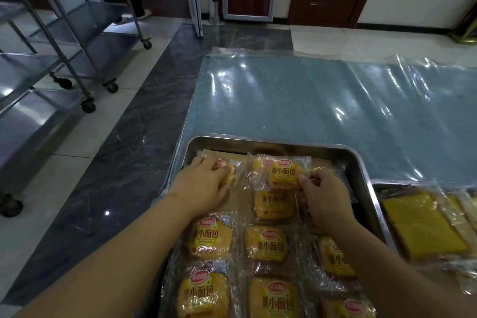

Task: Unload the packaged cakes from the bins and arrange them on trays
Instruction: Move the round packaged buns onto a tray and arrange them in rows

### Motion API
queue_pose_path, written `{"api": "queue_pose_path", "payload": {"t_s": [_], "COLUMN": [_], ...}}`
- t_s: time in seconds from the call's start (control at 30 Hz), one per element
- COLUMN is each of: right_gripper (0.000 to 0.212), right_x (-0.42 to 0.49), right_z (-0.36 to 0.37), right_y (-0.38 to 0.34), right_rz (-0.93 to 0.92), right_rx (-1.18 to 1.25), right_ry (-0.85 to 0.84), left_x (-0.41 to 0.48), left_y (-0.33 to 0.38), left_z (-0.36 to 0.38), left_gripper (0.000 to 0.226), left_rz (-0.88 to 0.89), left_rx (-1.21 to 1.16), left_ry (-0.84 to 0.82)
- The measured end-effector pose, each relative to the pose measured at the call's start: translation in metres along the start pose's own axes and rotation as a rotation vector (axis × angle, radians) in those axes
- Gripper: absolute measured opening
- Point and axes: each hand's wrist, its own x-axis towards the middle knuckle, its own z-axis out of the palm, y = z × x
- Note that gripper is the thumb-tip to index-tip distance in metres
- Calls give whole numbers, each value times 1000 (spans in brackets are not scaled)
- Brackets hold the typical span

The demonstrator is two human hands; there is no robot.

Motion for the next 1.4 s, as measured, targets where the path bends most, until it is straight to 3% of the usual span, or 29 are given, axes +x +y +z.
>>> {"api": "queue_pose_path", "payload": {"t_s": [0.2, 0.3, 0.43, 0.6, 0.8, 1.03, 1.17, 1.3, 1.4], "right_gripper": [9, 7, 3, 5, 12, 8, 6, 40, 65], "right_x": [-5, -10, -19, -37, -56, -56, -44, -23, -8], "right_z": [-2, -2, 3, 34, 75, 80, 55, 35, 34], "right_y": [-1, -6, -16, -28, -40, -47, -38, -20, -11], "right_rz": [-13, -15, 34, 9, -103, -242, -382, -569, -537], "right_rx": [39, 90, 177, 73, -51, -399, -401, -618, -710], "right_ry": [-13, -38, -114, -181, -179, -296, -214, -62, -222], "left_x": [17, 14, -8, -45, -72, -82, -71, -48, -28], "left_y": [8, 7, 1, -10, -8, 0, 3, 17, 23], "left_z": [3, 0, -11, -23, -19, -6, -6, -4, 2], "left_gripper": [46, 47, 42, 29, 27, 37, 34, 39, 51], "left_rz": [-97, -127, -183, -200, -173, -110, -86, -12, -24], "left_rx": [28, -116, -333, -408, -378, -178, -215, -250, -231], "left_ry": [44, 57, 200, 297, 254, 21, 81, 152, 50]}}
